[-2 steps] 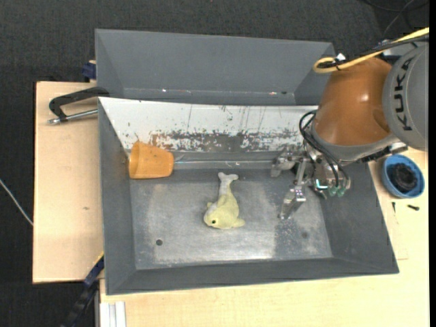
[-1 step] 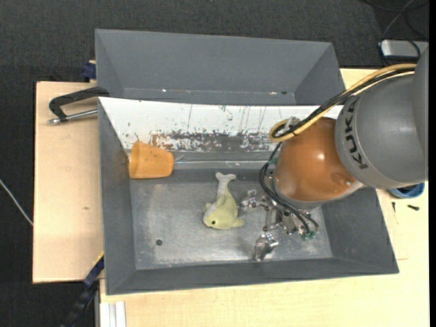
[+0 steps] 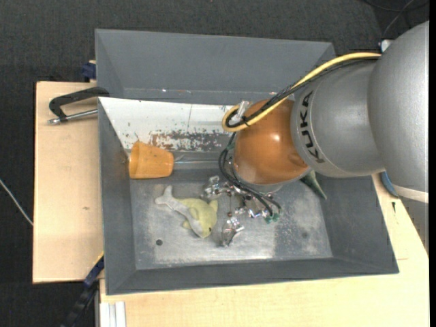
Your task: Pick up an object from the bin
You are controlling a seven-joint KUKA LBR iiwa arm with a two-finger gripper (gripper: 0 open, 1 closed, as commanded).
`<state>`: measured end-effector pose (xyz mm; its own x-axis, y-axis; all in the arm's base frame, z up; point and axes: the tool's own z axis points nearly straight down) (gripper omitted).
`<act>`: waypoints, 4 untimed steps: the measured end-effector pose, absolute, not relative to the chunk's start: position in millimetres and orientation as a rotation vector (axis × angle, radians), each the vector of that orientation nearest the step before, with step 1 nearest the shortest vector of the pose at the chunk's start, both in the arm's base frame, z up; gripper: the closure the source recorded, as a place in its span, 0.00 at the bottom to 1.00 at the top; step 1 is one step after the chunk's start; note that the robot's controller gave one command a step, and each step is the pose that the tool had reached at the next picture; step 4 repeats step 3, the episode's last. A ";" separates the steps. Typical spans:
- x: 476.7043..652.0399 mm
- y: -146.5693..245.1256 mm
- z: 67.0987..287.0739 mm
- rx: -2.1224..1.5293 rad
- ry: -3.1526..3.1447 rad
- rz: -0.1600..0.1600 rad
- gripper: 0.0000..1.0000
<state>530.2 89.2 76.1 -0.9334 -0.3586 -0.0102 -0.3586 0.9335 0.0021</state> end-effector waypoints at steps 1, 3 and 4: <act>532.0 119.0 73.4 -0.974 2.977 0.001 0.00; 544.9 114.5 256.7 -0.920 2.987 -0.001 1.00; 544.9 114.5 256.7 -0.920 2.987 -0.001 1.00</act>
Offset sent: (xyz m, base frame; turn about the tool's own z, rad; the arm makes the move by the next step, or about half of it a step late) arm -0.0004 0.0287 -0.0047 -0.2670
